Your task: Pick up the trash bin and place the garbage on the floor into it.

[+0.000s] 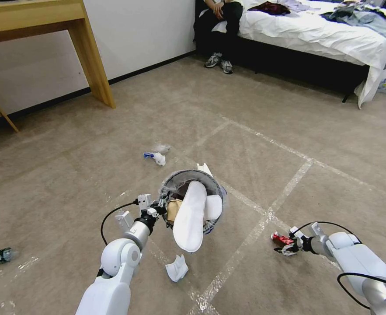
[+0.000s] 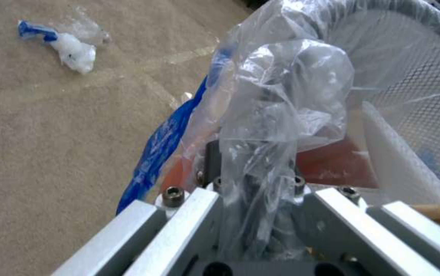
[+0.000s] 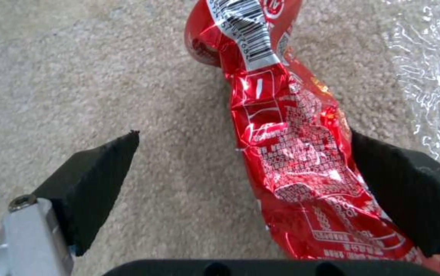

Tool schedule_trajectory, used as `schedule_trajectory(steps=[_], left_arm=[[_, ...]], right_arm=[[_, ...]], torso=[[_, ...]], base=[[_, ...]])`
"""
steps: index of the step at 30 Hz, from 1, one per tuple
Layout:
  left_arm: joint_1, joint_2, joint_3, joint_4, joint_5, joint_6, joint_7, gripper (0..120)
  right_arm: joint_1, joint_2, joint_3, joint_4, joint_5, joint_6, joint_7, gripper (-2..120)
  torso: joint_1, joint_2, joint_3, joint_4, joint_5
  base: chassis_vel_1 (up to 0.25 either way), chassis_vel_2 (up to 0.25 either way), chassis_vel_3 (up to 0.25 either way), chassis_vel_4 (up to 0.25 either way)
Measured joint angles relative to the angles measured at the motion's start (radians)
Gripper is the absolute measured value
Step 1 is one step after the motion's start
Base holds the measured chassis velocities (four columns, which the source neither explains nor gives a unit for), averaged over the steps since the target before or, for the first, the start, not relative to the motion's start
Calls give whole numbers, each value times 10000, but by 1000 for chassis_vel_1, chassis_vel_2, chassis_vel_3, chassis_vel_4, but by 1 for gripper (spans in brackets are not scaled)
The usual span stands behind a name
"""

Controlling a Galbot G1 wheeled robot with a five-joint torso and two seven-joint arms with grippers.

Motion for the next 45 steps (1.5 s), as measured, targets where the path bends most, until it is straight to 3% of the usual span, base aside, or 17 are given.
schedule_trajectory(steps=[2,8,20,34,45], left_arm=[[2,-3,1,0,2,0,0,1],[10,-24,30,-1,27,-13,6,1],[43,50,33,-91,5,-14,7,1],[48,73,133,-122,23,6,-11,1],[116,342,337,-90,-120,116,-31,1]], right_arm=[[-5,7,13,0,0,1,22,98],[-67,47,116,8,-13,5,364,71],[-153,85,285,67,5,28,719,37],[-609,-121,752,792,120,18,729,35],[-2556,-661,1224,3537,1509,-471,941,35]], torso=[[0,0,0,0,0],[0,0,1,0,0],[0,0,0,0,1],[0,0,1,0,4],[0,0,1,0,3]], base=[[0,0,0,0],[0,0,0,0],[0,0,0,0],[0,0,0,0],[0,0,0,0]])
